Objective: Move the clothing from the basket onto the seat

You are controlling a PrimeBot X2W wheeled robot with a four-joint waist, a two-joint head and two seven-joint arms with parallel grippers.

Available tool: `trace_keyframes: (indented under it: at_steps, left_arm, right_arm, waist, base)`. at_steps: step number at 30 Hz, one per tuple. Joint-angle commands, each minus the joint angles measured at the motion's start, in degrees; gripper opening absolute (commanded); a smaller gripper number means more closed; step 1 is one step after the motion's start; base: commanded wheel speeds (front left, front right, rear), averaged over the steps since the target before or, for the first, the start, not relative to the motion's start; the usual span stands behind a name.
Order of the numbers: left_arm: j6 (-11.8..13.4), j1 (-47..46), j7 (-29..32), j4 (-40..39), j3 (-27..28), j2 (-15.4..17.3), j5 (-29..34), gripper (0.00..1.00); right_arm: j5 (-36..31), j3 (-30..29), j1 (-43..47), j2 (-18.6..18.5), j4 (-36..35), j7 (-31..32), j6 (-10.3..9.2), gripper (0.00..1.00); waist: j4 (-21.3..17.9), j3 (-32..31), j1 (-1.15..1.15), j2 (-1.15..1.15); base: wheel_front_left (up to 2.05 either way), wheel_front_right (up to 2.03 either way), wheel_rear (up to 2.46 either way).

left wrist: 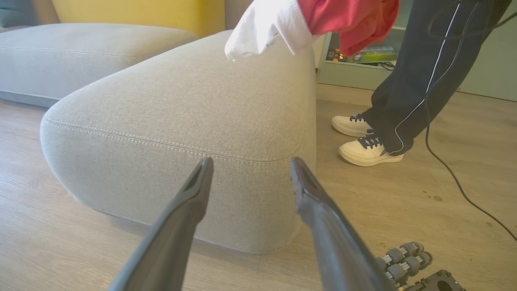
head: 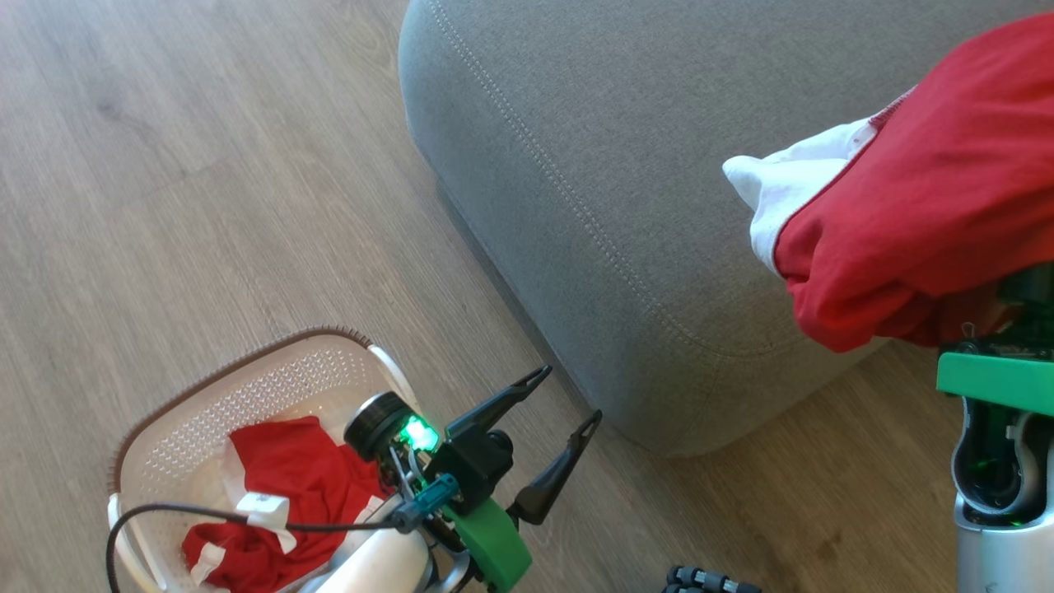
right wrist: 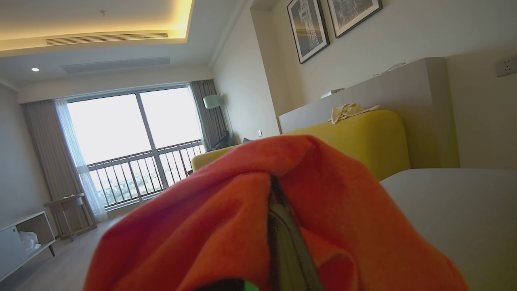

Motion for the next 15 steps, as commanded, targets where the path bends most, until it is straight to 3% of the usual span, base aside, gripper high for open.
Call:
trace_keyframes:
  at_steps: [1, 4, 15]
  left_arm:
    - [-0.07, -2.32, -0.29, -1.66, 1.18, 0.46, -0.28, 1.0]
    - [-0.07, -2.31, -0.29, -1.68, 1.09, 0.74, -0.31, 1.0]
    - [-0.07, -2.22, -0.29, -2.38, 0.66, 2.27, 0.5, 1.0]
  right_arm:
    - [0.4, 0.8, -1.47, -0.37, -2.35, -0.13, 0.0, 0.0]
    - [1.02, 0.55, -1.46, -0.37, -1.61, -0.13, 0.0, 0.0]
    - [-7.82, 1.18, -7.57, -0.37, 4.14, -0.13, 0.0, 0.0]
  waist:
    - [-0.02, 0.08, -0.01, 0.0]
    - [-0.02, 0.2, -0.01, 0.0]
    - [0.73, 3.28, -0.01, 0.0]
  base:
    - [0.0, 0.0, 0.0]
    - [0.0, 0.0, 0.0]
    - [0.0, 0.0, 0.0]
